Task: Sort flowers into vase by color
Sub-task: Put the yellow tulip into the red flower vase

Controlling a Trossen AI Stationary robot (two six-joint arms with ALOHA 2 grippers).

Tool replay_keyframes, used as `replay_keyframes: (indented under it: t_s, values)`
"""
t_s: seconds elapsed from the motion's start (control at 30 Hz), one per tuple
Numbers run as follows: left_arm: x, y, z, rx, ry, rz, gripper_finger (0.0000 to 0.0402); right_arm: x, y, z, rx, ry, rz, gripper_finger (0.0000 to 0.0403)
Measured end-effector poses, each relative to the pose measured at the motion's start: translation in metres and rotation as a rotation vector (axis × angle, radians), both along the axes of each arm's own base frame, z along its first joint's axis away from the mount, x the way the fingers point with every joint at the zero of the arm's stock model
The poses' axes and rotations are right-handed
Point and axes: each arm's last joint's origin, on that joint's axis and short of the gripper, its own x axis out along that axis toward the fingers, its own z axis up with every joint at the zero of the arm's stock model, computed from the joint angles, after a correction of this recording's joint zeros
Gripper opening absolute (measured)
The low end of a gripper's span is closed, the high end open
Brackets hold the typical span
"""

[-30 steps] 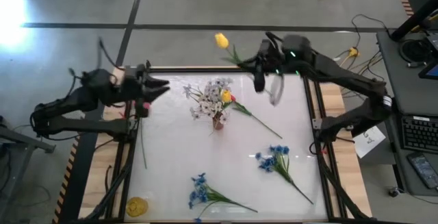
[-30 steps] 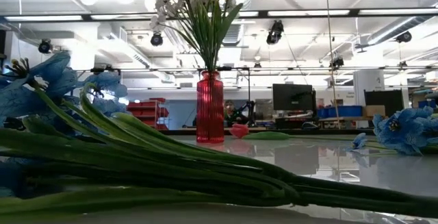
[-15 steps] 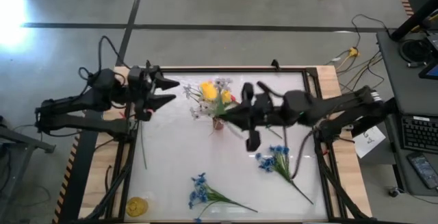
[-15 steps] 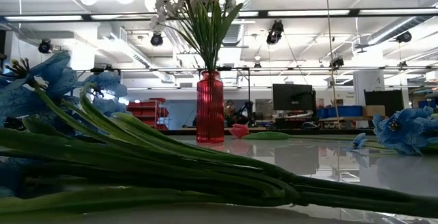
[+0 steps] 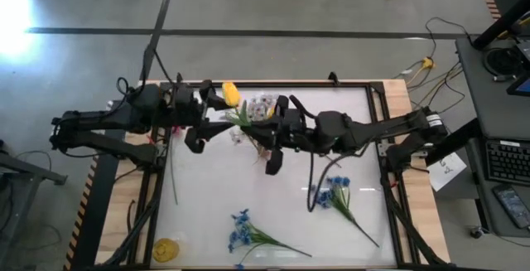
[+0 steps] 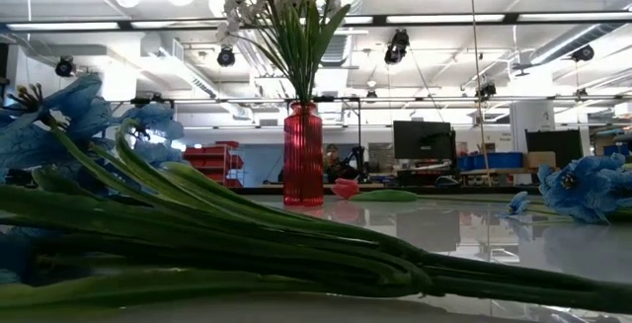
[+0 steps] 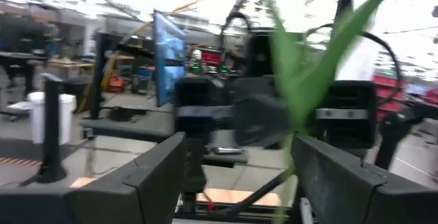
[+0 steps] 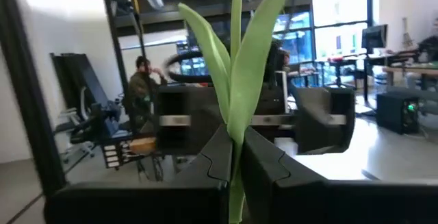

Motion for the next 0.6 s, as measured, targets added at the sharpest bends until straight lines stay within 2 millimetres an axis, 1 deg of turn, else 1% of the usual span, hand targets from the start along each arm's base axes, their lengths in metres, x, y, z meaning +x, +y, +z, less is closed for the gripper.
replay_keyframes:
  t_s: [0.2, 0.37, 0.5, 0.6]
  values:
    - [0.014, -0.002, 0.012, 0.028, -0.010, -0.040, 0.0248, 0.006, -0.010, -0.007, 0.003, 0.047, -0.026, 0.0012]
    - [0.015, -0.002, 0.026, 0.046, -0.050, -0.027, 0.0227, 0.006, -0.010, -0.008, -0.016, 0.064, -0.028, 0.0012]
    - [0.021, 0.000, 0.024, 0.046, -0.025, 0.000, 0.0197, 0.005, -0.010, -0.006, -0.031, 0.060, -0.023, 0.0012]
    - [0.026, 0.000, 0.022, 0.045, -0.005, -0.002, 0.0157, 0.004, -0.010, -0.006, -0.038, 0.059, -0.025, 0.0012]
